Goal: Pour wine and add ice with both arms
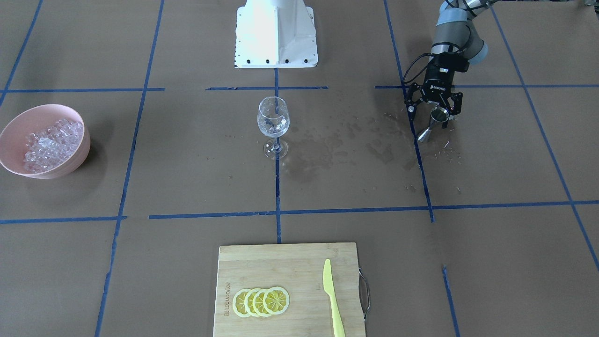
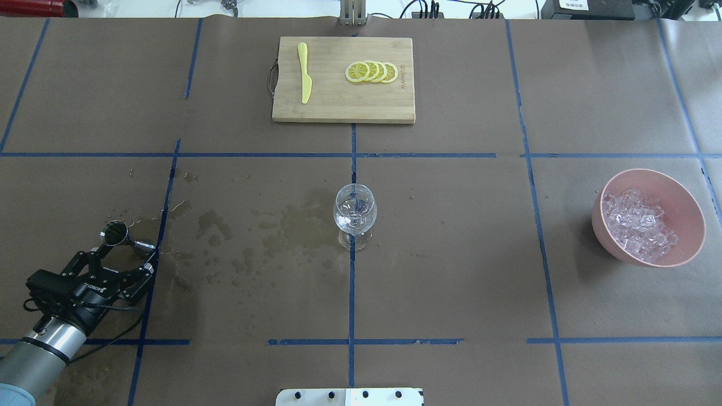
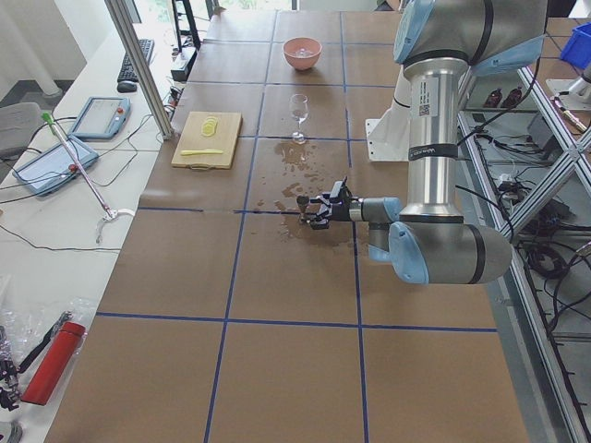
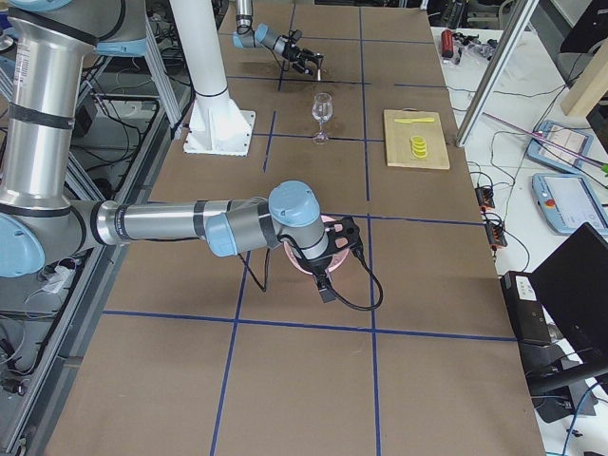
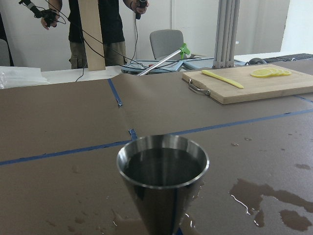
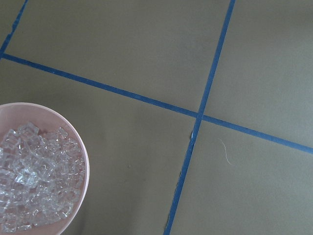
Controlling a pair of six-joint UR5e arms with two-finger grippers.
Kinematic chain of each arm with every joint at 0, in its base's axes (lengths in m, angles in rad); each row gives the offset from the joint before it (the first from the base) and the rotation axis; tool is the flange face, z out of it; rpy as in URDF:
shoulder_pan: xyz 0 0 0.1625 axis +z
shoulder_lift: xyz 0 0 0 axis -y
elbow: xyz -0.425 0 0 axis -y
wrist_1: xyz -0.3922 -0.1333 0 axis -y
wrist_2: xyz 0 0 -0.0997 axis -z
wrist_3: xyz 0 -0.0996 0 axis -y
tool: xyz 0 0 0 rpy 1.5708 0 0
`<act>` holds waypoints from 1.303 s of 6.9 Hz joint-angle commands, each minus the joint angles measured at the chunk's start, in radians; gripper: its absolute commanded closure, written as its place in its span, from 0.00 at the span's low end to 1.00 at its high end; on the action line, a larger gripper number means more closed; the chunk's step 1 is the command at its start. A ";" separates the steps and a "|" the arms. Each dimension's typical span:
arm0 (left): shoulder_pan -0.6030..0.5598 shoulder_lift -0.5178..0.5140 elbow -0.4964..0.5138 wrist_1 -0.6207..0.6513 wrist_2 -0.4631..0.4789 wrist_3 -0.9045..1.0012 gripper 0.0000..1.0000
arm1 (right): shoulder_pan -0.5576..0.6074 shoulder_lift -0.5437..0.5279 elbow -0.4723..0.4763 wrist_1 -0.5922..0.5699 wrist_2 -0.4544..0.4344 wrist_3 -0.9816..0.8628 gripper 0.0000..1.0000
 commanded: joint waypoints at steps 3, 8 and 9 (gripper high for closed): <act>-0.058 0.002 0.001 0.000 -0.020 -0.006 0.07 | 0.000 0.000 0.001 0.000 0.000 0.000 0.00; -0.052 -0.018 0.029 0.000 -0.018 -0.005 0.23 | -0.001 -0.001 0.001 0.000 0.000 0.000 0.00; -0.052 -0.030 0.030 0.000 -0.018 -0.005 0.24 | -0.001 -0.001 0.001 0.000 0.000 0.000 0.00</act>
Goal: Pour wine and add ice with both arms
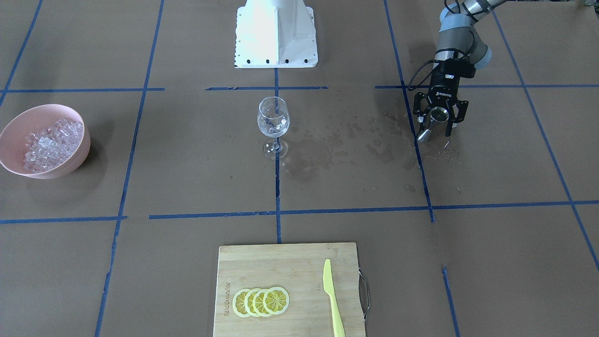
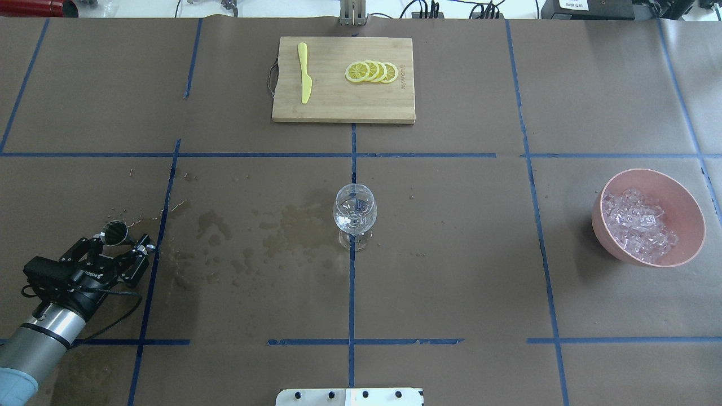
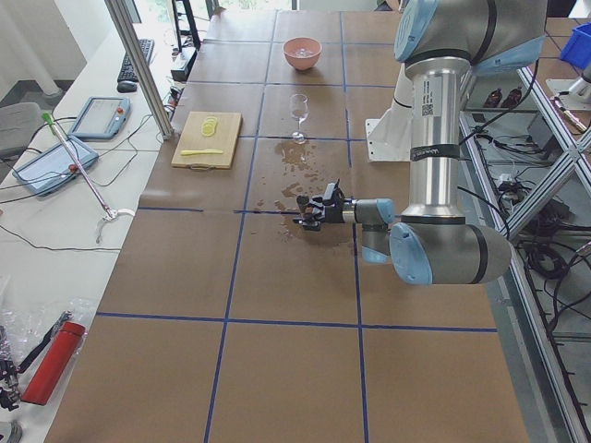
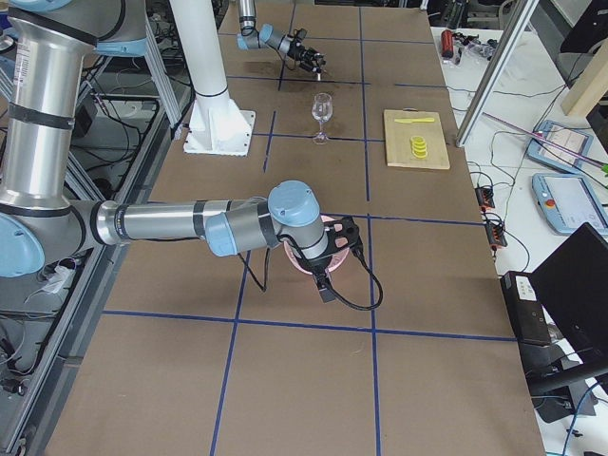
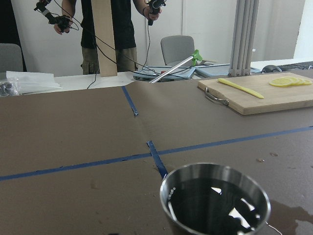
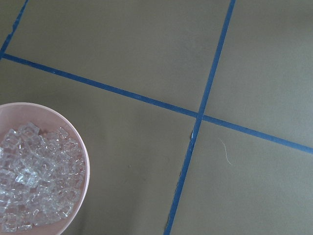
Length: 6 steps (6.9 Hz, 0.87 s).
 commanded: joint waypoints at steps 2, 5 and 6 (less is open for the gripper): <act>0.003 -0.014 0.003 0.000 0.000 0.000 0.32 | 0.001 0.001 0.000 0.000 0.000 0.000 0.00; 0.003 -0.017 0.001 -0.003 0.002 0.000 0.33 | 0.001 0.000 0.000 0.000 0.000 0.000 0.00; 0.003 -0.017 0.001 -0.003 0.003 0.000 0.33 | -0.001 0.001 0.000 0.000 0.000 0.000 0.00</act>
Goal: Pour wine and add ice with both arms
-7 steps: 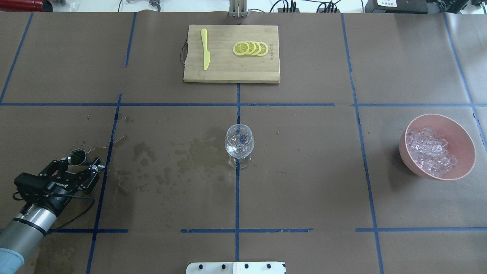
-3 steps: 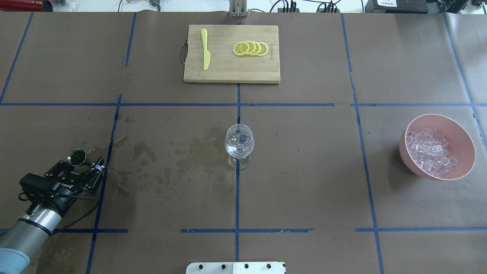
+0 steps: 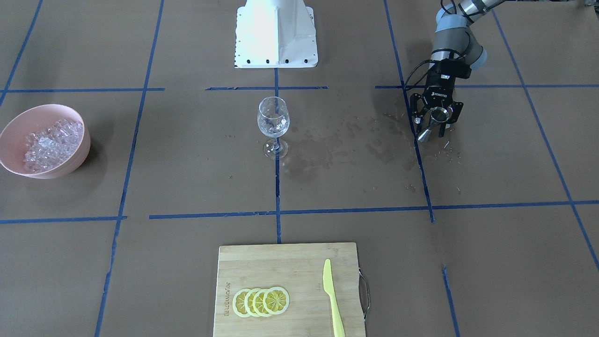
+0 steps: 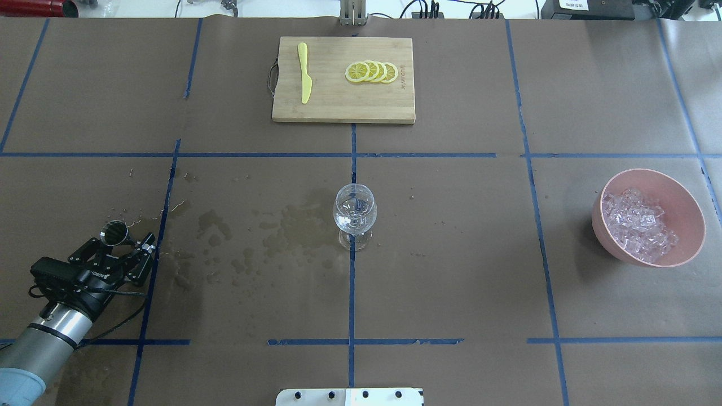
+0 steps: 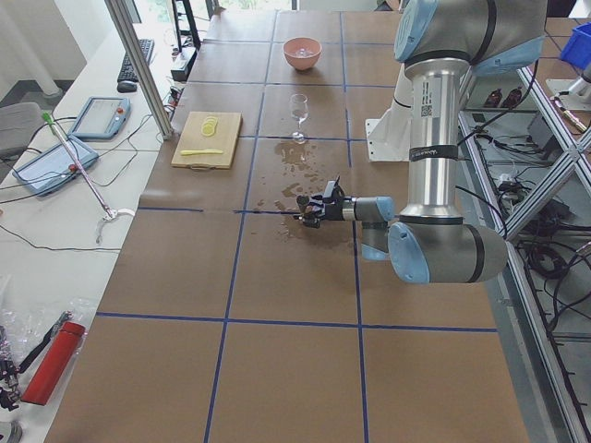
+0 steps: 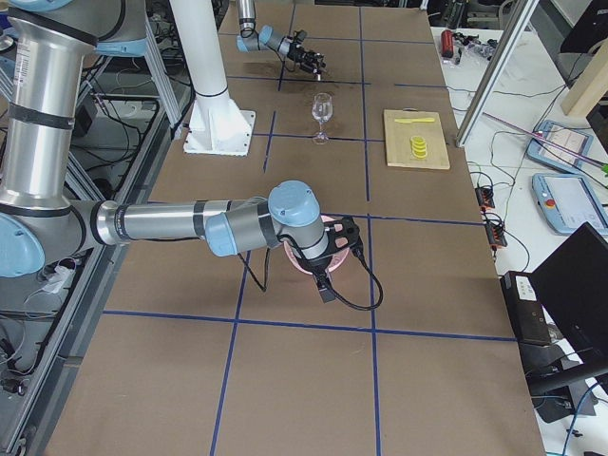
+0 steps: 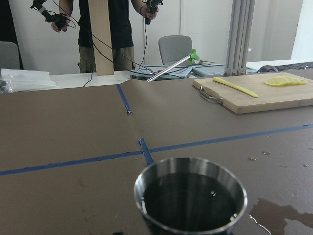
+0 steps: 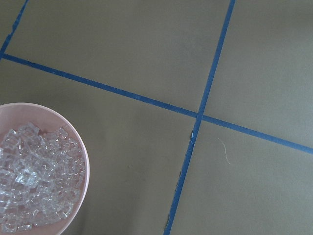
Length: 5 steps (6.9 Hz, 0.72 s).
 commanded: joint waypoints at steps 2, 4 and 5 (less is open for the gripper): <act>0.000 0.000 -0.002 -0.001 0.003 -0.002 0.33 | 0.000 -0.001 0.000 0.000 0.000 0.000 0.00; 0.000 0.000 -0.002 -0.002 0.003 -0.002 0.63 | 0.000 -0.001 0.001 0.000 0.000 0.000 0.00; 0.000 0.000 -0.002 -0.002 0.004 -0.003 0.84 | 0.000 -0.001 0.000 0.000 0.000 0.000 0.00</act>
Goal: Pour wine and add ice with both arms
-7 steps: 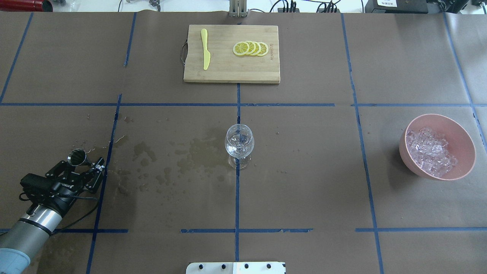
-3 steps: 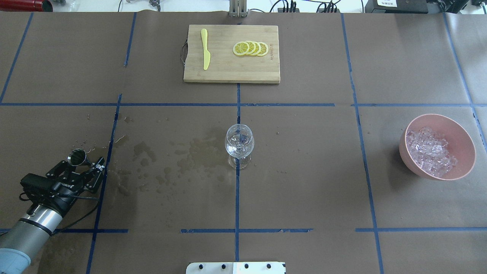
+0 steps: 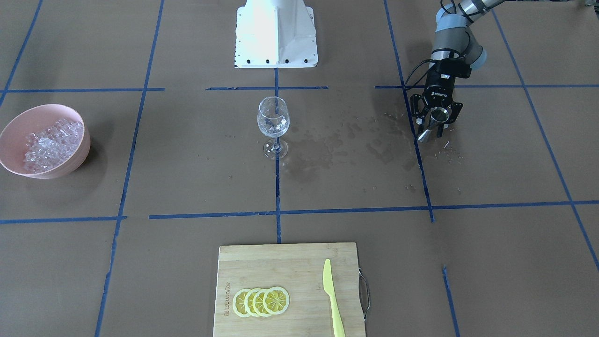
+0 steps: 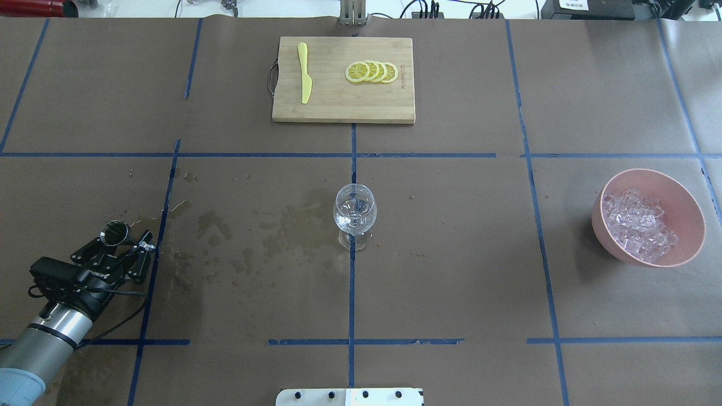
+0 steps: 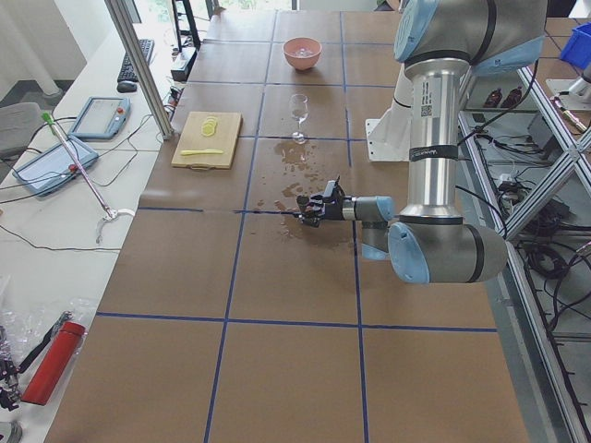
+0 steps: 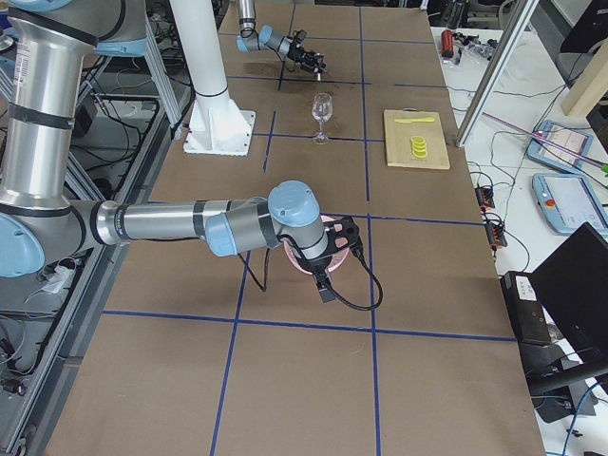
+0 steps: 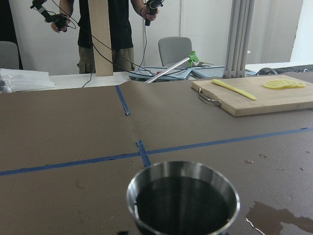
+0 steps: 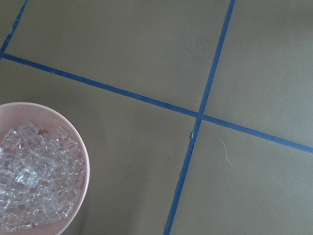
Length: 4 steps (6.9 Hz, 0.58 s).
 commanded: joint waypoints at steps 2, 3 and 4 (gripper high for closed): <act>0.000 0.000 -0.003 -0.005 0.001 0.000 0.96 | -0.001 0.001 0.001 0.000 0.000 0.000 0.00; 0.000 0.000 -0.012 -0.006 0.001 0.000 0.96 | 0.000 0.001 0.000 0.000 0.000 0.000 0.00; -0.002 0.002 -0.015 -0.037 0.001 0.005 0.96 | 0.000 0.001 0.001 0.000 0.000 0.002 0.00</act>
